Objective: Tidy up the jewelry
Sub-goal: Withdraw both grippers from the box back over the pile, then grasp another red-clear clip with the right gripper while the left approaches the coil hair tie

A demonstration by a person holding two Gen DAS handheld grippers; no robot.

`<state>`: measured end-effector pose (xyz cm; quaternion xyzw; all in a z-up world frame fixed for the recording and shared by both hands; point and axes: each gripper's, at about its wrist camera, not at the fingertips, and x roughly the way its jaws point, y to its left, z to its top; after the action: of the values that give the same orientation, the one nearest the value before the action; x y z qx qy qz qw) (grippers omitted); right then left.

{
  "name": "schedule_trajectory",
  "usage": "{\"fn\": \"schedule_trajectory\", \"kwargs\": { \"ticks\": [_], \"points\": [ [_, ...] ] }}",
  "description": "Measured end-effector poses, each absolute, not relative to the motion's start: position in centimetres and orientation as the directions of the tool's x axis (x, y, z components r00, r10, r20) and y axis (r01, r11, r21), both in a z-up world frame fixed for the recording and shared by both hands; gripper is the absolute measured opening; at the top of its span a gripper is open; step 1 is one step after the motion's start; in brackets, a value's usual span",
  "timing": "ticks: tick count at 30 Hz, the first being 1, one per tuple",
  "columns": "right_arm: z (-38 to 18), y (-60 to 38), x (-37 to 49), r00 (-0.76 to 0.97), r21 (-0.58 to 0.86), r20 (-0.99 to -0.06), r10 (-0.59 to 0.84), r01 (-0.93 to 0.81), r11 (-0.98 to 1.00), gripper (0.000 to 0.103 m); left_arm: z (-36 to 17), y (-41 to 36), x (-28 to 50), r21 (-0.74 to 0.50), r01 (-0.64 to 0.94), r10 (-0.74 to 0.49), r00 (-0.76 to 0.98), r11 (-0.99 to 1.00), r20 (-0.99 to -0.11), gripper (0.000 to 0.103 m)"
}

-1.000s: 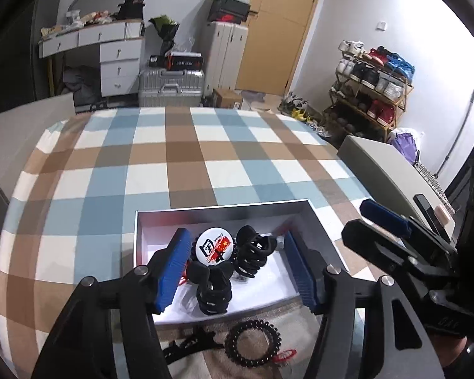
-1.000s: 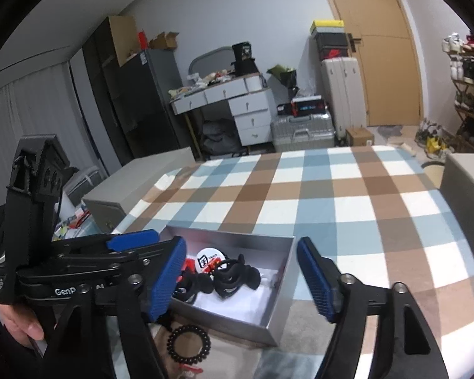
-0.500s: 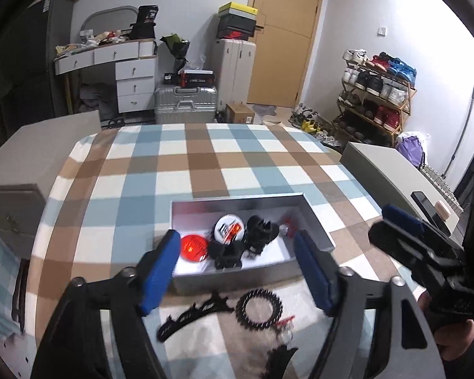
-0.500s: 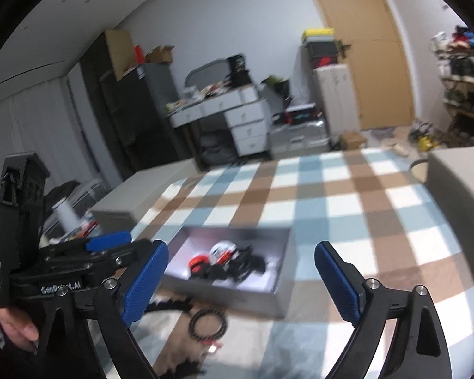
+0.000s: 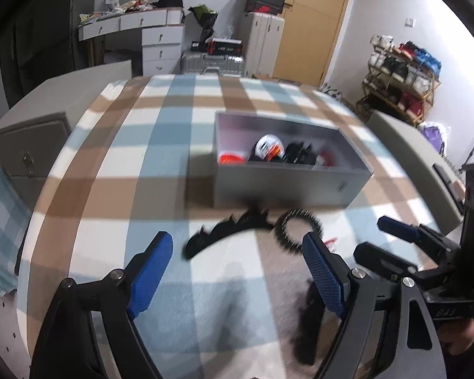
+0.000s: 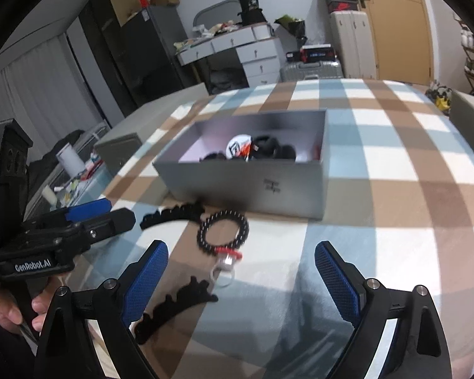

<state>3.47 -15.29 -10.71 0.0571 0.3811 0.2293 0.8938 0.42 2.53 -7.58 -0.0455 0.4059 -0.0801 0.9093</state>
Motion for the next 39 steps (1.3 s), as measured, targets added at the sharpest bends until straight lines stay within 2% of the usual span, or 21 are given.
{"fn": "schedule_trajectory", "kwargs": {
  "ticks": [10,12,16,18,22,27,30,39],
  "points": [
    [-12.0,-13.7,4.0,0.556,0.298,-0.687,0.467,-0.371,0.880,0.082,-9.1,3.3,-0.7,-0.124,0.086,-0.150,0.640,0.989,-0.754,0.082],
    [-12.2,-13.4,4.1,0.544,0.301,-0.694,0.472,-0.376,0.876,0.075,-9.1,3.3,-1.0,-0.113,0.084,-0.140,0.641,0.990,-0.755,0.082],
    [-12.4,-12.9,4.1,0.535,0.295,-0.705,0.465,-0.374,0.879,0.072,-9.2,3.3,-1.3,-0.120,0.088,-0.148,0.639,0.989,-0.755,0.082],
    [-12.4,-12.6,4.3,0.533,0.284,-0.719,0.445,-0.359,0.889,0.063,-9.2,3.3,-1.4,-0.125,0.093,-0.155,0.640,0.988,-0.753,0.082],
    [-12.3,-11.9,4.4,0.532,0.254,-0.732,0.425,-0.365,0.896,0.059,-9.3,3.2,-1.5,-0.123,0.106,-0.163,0.638,0.987,-0.753,0.082],
    [-12.1,-11.1,4.0,0.527,0.217,-0.745,0.409,-0.389,0.895,0.023,-9.3,3.4,-1.4,-0.117,0.095,-0.151,0.639,0.989,-0.754,0.082],
    [-12.2,-11.1,4.1,0.528,0.201,-0.752,0.394,-0.386,0.900,0.016,-9.3,3.7,-1.2,-0.118,0.087,-0.146,0.637,0.989,-0.757,0.082],
    [-11.5,-11.8,3.4,0.543,0.233,-0.719,0.433,-0.398,0.887,0.015,-9.6,3.8,-0.8,-0.113,0.068,-0.130,0.614,0.991,-0.778,0.082]
  ]
}}
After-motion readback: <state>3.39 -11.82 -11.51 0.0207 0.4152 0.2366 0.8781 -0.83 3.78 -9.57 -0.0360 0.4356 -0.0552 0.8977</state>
